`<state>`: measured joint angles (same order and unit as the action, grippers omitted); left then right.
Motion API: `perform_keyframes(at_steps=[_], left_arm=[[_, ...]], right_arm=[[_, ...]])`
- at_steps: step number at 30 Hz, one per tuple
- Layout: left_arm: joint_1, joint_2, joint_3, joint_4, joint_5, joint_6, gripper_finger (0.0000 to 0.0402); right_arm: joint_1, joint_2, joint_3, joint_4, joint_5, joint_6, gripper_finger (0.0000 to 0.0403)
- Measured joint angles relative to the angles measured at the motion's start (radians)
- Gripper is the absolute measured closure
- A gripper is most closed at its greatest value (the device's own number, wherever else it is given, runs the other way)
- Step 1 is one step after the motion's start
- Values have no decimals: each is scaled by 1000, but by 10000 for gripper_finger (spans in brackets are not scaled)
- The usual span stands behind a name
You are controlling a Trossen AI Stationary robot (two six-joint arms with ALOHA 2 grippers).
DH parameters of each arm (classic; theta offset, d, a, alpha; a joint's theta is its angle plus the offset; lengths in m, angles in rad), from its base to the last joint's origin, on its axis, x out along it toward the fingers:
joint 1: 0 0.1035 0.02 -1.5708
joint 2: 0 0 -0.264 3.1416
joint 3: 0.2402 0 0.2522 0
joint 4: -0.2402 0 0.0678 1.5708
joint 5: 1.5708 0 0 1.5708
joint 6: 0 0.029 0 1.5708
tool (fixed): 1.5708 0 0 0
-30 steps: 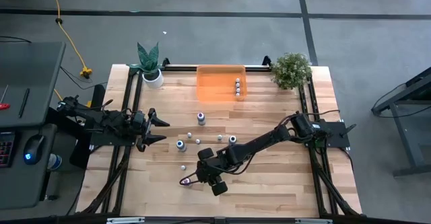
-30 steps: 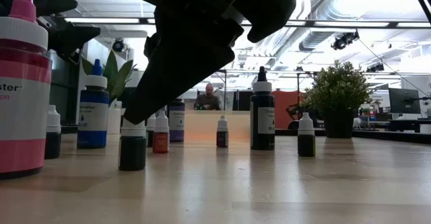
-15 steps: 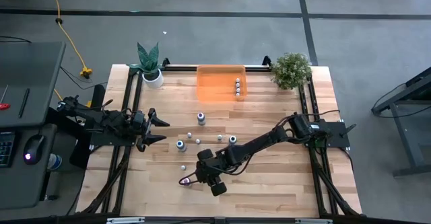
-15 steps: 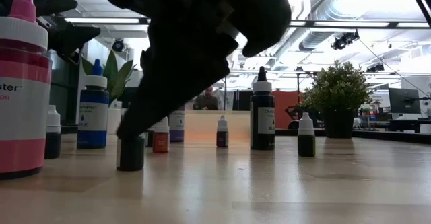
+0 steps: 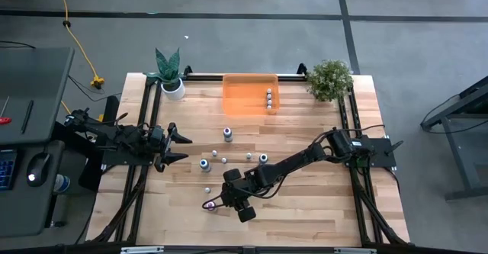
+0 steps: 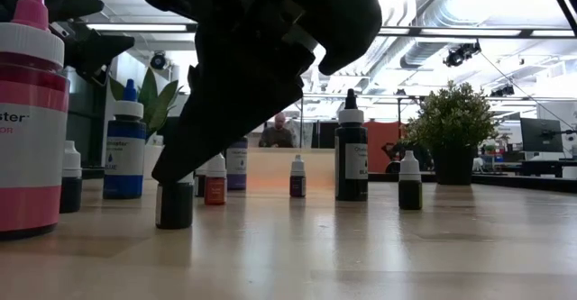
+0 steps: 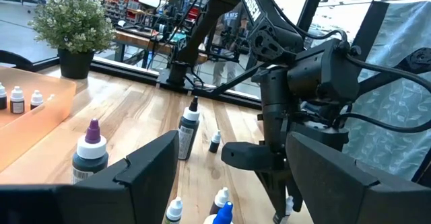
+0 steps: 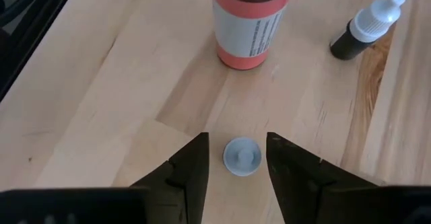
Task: Pick & Place food coloring
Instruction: Put the small black food coloring bottle into the orange bin
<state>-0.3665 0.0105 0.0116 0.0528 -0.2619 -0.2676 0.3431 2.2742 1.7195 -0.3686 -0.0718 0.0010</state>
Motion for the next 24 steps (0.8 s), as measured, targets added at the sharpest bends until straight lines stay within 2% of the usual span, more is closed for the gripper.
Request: perform_keyframes(at_steps=[7,17,24], left_arm=[[0,0,0,0,0,0,130],[0,0,0,0,0,0,130],[0,0,0,0,0,0,130]], right_arm=[[0,0,0,0,1,0,271],[0,-1,0,2,-7,0,351],[-3,-24,21,-23,11,38,346]])
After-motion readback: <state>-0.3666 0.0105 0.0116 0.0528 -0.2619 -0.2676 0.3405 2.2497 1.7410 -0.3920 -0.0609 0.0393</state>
